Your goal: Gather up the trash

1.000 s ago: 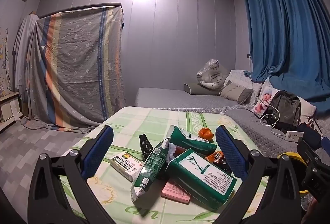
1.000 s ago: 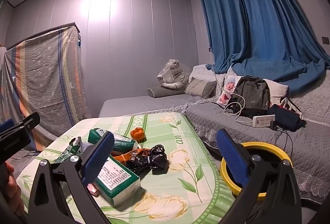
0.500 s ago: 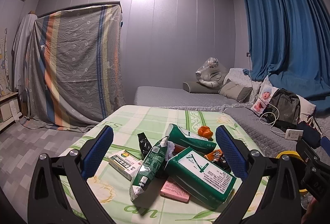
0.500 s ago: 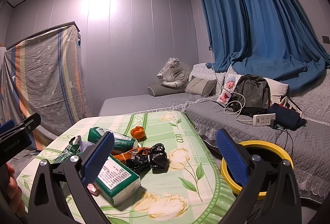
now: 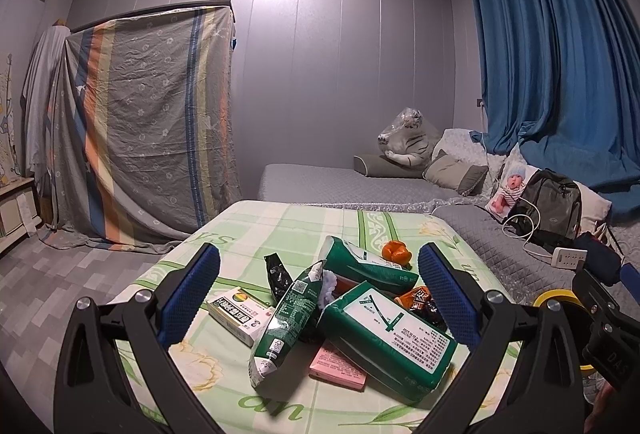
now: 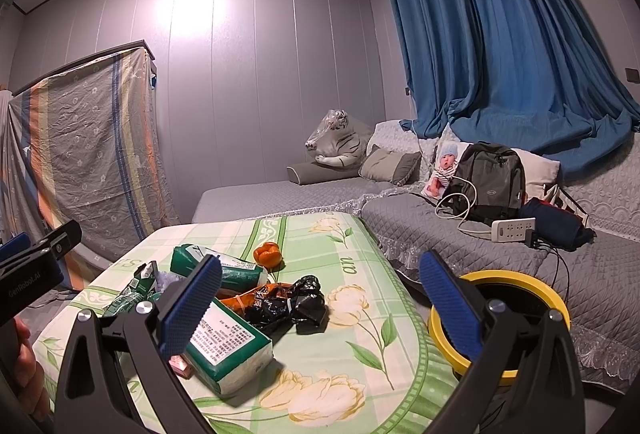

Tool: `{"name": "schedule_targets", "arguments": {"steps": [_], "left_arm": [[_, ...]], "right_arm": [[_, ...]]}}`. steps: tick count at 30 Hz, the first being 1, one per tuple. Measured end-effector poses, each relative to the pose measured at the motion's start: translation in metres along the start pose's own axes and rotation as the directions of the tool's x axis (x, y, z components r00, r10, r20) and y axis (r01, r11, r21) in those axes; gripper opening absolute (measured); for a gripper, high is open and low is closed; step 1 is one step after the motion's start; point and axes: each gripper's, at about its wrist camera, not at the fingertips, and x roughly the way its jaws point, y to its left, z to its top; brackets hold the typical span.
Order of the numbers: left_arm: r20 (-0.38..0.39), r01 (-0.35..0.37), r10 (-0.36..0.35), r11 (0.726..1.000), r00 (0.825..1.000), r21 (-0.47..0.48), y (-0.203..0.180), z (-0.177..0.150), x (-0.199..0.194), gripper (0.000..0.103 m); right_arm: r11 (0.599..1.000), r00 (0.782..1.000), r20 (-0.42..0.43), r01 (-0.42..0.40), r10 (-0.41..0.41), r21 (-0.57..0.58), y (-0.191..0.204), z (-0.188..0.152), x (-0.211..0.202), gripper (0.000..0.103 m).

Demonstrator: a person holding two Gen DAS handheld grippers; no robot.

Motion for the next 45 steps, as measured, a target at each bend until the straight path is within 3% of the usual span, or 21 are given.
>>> {"name": "schedule_targets", "arguments": {"steps": [34,45], "left_arm": [[-0.024,0.010,-0.010,1.000,1.000,0.000,-0.003,-0.001,0.004,0.095],[-0.029,0.017,-0.017,1.000,0.999,-0.003,-0.003,-0.002,0.005,0.095]], "right_arm": [[1.000,1.000,-0.009,0.001,-0.001,0.003,0.002,-0.002,0.004,0.096],[1.000,1.000,-0.010,-0.006,0.006,-0.004,0.010,-0.020,0.008,0.096]]}}
